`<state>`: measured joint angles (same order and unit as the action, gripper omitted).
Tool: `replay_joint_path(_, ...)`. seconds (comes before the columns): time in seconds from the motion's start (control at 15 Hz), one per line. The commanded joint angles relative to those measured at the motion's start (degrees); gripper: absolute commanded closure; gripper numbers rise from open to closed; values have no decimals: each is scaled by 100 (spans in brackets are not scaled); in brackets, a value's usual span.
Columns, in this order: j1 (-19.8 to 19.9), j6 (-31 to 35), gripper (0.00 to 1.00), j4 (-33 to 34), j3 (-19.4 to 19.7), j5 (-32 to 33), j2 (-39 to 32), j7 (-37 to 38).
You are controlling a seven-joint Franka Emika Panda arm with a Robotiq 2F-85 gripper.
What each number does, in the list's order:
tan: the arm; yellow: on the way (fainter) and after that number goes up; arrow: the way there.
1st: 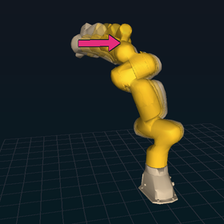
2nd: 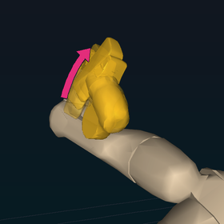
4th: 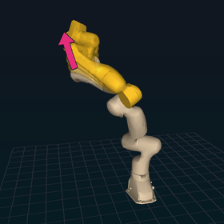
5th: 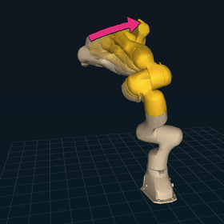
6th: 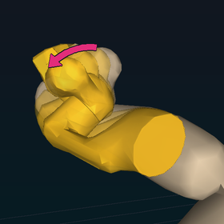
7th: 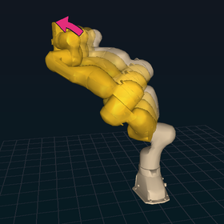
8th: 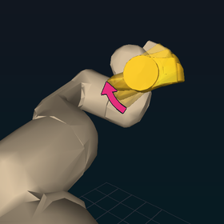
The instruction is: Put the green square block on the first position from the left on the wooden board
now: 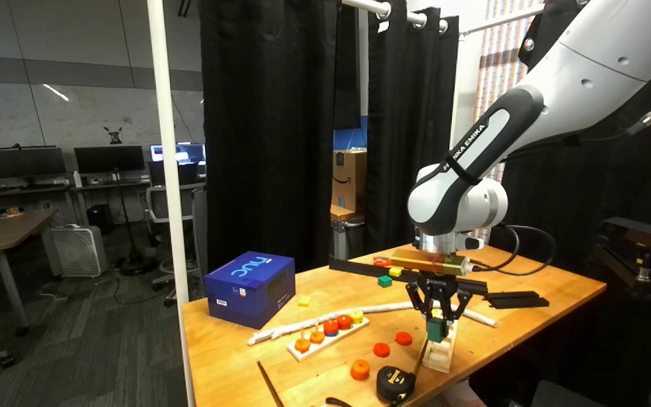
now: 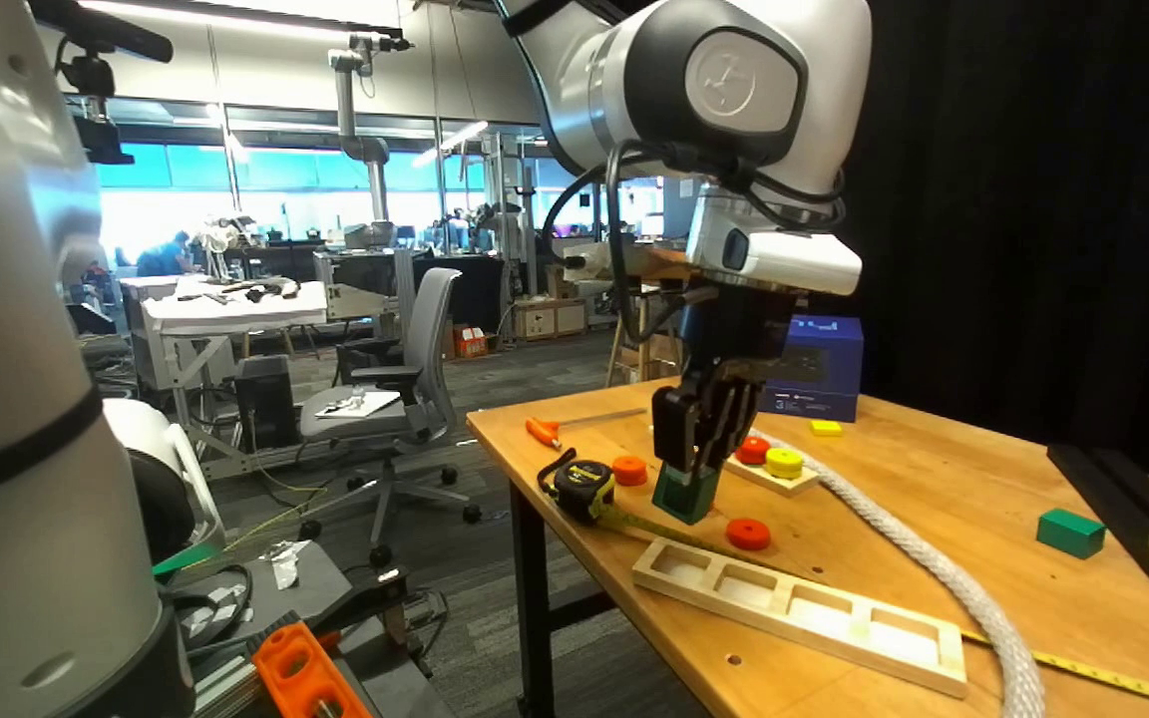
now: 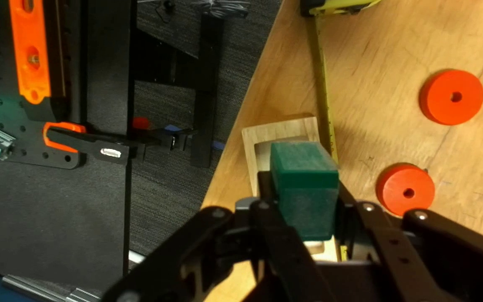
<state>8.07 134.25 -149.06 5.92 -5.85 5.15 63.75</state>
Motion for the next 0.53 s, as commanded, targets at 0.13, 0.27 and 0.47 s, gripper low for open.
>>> replay_joint_path(0.13, 22, 46, 84, 49, 89, -286, -266, -307)
replay_joint_path(0.27, 15, 43, 84, 64, 100, -353, -365, -359)
replay_joint_path(0.47, 7, 57, 84, 98, 105, -434, -474, -446)
